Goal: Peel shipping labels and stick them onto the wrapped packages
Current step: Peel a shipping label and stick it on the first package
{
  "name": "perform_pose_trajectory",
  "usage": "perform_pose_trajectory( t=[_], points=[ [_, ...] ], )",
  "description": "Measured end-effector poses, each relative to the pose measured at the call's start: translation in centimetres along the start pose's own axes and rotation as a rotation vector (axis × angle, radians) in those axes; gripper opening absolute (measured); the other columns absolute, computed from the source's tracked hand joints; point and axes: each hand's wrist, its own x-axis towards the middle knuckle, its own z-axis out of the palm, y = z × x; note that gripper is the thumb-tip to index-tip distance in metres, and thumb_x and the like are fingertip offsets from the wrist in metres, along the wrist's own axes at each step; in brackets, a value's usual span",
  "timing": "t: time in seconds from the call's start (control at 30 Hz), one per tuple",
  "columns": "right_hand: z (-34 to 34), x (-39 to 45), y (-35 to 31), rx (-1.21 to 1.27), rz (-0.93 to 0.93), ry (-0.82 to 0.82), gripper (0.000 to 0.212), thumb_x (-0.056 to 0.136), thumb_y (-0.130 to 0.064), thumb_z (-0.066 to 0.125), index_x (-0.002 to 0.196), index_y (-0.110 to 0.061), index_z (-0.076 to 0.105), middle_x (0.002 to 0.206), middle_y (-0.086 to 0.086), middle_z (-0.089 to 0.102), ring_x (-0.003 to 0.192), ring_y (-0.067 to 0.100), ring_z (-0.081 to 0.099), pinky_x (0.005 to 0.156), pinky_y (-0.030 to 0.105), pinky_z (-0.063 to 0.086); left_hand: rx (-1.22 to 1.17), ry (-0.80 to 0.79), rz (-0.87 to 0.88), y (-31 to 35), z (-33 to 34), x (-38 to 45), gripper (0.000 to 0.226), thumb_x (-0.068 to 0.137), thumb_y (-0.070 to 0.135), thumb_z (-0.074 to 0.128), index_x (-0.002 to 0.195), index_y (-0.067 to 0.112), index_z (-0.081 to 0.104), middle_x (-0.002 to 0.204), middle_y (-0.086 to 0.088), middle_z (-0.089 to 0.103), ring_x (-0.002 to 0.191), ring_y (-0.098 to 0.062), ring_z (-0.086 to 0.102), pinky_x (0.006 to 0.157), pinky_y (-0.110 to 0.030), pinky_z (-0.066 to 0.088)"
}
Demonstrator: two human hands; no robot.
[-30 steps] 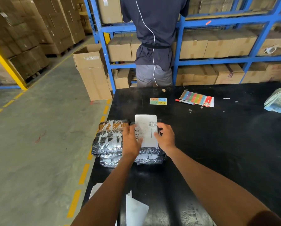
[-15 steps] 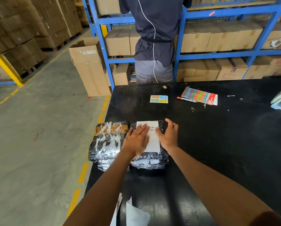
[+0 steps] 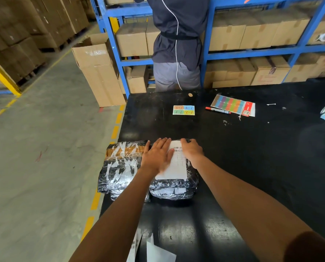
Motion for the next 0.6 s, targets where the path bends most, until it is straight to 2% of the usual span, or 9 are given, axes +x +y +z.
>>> perform_pose_trajectory(
  t=[0.17, 0.27, 0.3, 0.47, 0.6],
  points=[
    [0.2, -0.6, -0.5, 0.033, 0.016, -0.004, 0.051, 0.099, -0.046, 0.029, 0.133, -0.011, 0.047, 0.120, 0.017, 0.059, 0.108, 0.036, 0.057, 0.082, 0.036, 0.044, -0.002, -0.029, -0.042, 0.3, 0.4, -0.5, 0.061, 0.103, 0.046, 0.010, 0.156, 0.017, 0.001, 0.165, -0.001, 0.001, 0.151, -0.016, -0.003, 0.122, -0.040, -0.005],
    [0.3, -2.1, 0.3, -0.008, -0.028, 0.028, 0.061, 0.101, -0.048, 0.022, 0.132, -0.004, 0.051, 0.128, 0.023, 0.057, 0.117, 0.039, 0.054, 0.100, 0.044, 0.044, -0.032, 0.001, -0.112, 1.1, 0.7, -1.9, 0.061, 0.104, 0.041, 0.011, 0.155, 0.011, -0.002, 0.164, -0.006, -0.004, 0.151, -0.021, -0.008, 0.124, -0.039, -0.003],
    [0.3, -2.7, 0.9, -0.036, -0.037, 0.051, 0.066, 0.100, -0.052, 0.020, 0.131, -0.003, 0.054, 0.128, 0.024, 0.056, 0.118, 0.040, 0.054, 0.102, 0.045, 0.043, -0.045, 0.022, -0.135, 1.7, 0.9, -2.6, 0.061, 0.104, 0.040, 0.012, 0.155, 0.010, -0.003, 0.164, -0.007, -0.005, 0.151, -0.023, -0.008, 0.124, -0.039, -0.004],
    [0.2, -5.5, 3.6, -0.075, -0.015, 0.020, 0.080, 0.095, -0.067, 0.019, 0.124, -0.005, 0.059, 0.124, 0.020, 0.060, 0.110, 0.037, 0.059, 0.091, 0.042, 0.049, -0.176, 0.160, -0.261, 3.6, 2.3, -5.7, 0.060, 0.105, 0.036, 0.015, 0.155, 0.008, -0.002, 0.164, -0.009, -0.005, 0.151, -0.023, -0.009, 0.123, -0.036, -0.005],
    [-0.3, -7.5, 4.9, 0.018, 0.017, -0.057, 0.078, 0.096, -0.065, 0.022, 0.126, -0.003, 0.059, 0.123, 0.019, 0.062, 0.110, 0.035, 0.060, 0.092, 0.038, 0.049, -0.231, 0.222, -0.291, 4.6, 3.0, -7.7, 0.058, 0.105, 0.034, 0.017, 0.156, 0.009, 0.003, 0.164, -0.009, 0.001, 0.152, -0.025, -0.005, 0.123, -0.035, -0.005]
  ],
)
